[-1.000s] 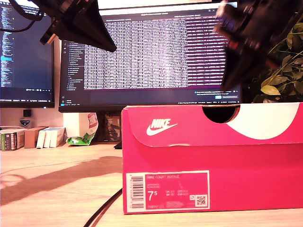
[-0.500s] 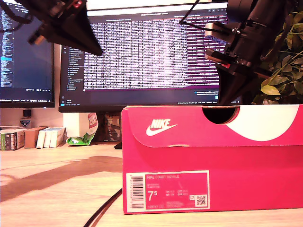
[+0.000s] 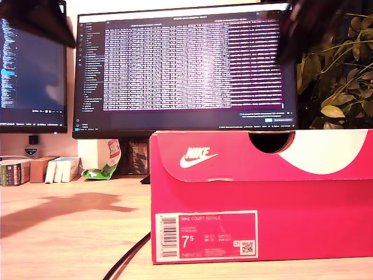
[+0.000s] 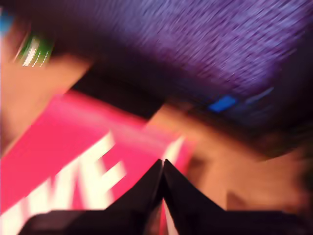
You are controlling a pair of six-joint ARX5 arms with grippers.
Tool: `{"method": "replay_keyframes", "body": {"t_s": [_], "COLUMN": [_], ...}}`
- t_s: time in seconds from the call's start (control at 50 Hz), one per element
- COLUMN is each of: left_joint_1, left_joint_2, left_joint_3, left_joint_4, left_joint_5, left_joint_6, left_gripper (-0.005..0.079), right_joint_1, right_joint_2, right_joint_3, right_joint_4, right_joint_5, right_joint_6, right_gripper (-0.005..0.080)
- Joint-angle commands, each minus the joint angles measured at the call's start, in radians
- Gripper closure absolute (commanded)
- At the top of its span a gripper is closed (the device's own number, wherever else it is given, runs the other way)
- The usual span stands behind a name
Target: Close the red shoebox by pushing the lid with your left arm and holding the box in place with your right arm
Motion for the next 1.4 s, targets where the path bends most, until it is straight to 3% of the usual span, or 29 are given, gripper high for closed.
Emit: {"method": "replay_keyframes", "body": {"t_s": [0.0,0.26,0.48,0.7,0.92,1.16,1.38], "left_joint_1": [0.046,0.271,0.367,0.365,0.310,0.307,0.301], "left_joint_2": [-0.033,-0.049,-0.057,-0.067,-0.185,-0.291,-0.359], "left_joint_3": [-0.020,-0.020,-0.020,-0.026,-0.114,-0.253,-0.304], "left_joint_4": [0.005,0.026,0.031,0.015,0.080,0.122,0.124], "left_joint_5": [0.022,0.184,0.236,0.234,0.093,0.083,0.085], "left_joint_6": [0.040,0.064,0.064,0.033,0.010,-0.017,-0.039], "left_gripper": [0.0761,0.0761,0.0761,0.0761,0.0761,0.0761,0.0761], "right_joint_1": [-0.029,-0.147,-0.229,-0.263,-0.287,-0.288,-0.288], "right_joint_2": [-0.005,-0.074,-0.127,-0.212,-0.334,-0.447,-0.578], "right_joint_3": [-0.013,-0.013,-0.016,-0.084,-0.224,-0.351,-0.464], "right_joint_4": [0.007,0.018,0.015,0.033,0.105,0.145,0.157], "right_joint_5": [0.005,0.003,-0.007,0.004,0.012,0.036,0.057], "right_joint_6": [0.004,0.004,0.004,0.013,0.029,0.042,0.053], "right_gripper": [0.0765,0.0765,0.0765,0.0765,0.0765,0.0765,0.0765]}}
